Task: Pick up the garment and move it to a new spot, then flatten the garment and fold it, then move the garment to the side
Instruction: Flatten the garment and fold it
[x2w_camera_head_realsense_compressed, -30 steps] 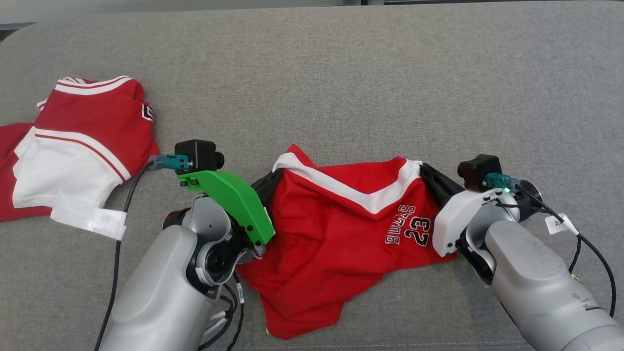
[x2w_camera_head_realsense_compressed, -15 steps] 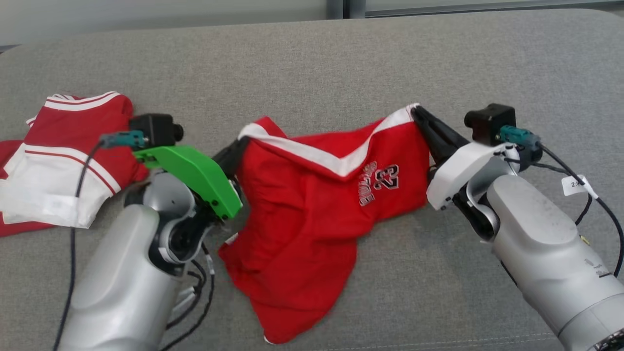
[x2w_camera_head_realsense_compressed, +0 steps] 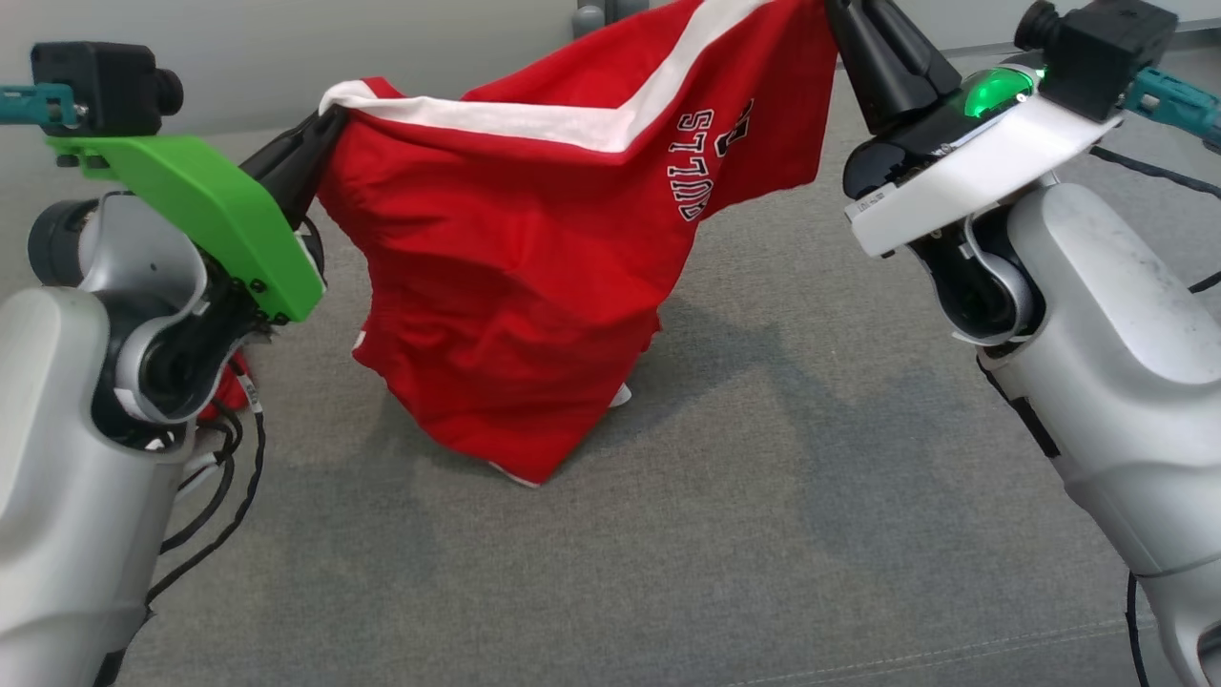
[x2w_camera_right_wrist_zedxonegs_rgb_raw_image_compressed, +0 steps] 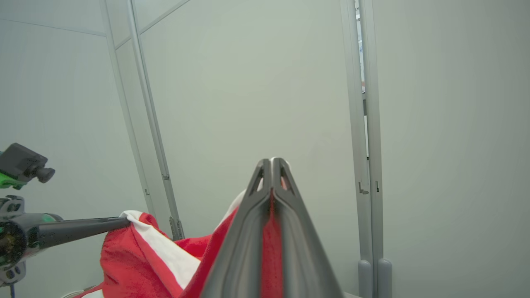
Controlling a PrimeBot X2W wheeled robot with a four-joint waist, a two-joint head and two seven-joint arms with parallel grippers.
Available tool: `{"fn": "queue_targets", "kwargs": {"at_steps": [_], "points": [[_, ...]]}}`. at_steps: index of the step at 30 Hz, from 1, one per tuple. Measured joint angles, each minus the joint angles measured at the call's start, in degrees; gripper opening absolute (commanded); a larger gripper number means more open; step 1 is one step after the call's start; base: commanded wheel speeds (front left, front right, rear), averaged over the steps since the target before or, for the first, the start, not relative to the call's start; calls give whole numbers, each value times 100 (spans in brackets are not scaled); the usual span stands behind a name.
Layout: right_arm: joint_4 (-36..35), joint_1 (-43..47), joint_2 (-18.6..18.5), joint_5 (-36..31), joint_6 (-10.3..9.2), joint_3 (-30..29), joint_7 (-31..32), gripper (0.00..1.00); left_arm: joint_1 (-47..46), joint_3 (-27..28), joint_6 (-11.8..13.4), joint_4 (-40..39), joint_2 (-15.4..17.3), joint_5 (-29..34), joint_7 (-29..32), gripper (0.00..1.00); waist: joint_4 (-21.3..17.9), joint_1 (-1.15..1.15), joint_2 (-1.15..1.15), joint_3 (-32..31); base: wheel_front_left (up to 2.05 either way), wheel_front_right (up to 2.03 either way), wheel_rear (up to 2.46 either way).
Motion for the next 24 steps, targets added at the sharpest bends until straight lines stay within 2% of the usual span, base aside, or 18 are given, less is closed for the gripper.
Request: {"fn": "queue_targets", "kwargs": {"at_steps": [4,8,15,18,20,23,24], "points": [[-750,164,-271,334,1,-92,-1,0,71,121,1,-556,212,-253,366,0,-171,0,0,-100,0,0,0],[-1493,592,-793,664,0,-521,-1,0,318,156,15,-1224,281,-593,758,0,-318,0,0,-178,0,0,0],[-2785,1136,-1550,1082,-25,-1344,185,0,355,582,160,-2469,364,-1077,1252,0,-438,0,0,-163,0,0,0],[-3160,1383,-1659,1412,-123,-1461,474,0,355,730,235,-2815,389,-1281,1482,0,-440,0,0,-55,0,0,0],[-3318,1522,-1644,1724,-122,-1457,660,0,357,821,256,-2906,391,-1308,1605,0,-439,0,0,49,0,0,0],[-3307,1571,-1548,2085,-126,-1359,937,0,356,823,257,-2744,417,-1278,1737,0,-426,0,0,236,0,0,0],[-3181,1525,-1361,2362,-178,-1261,1116,0,333,794,257,-2451,434,-1196,1805,0,-407,0,0,371,0,0,0]]}}
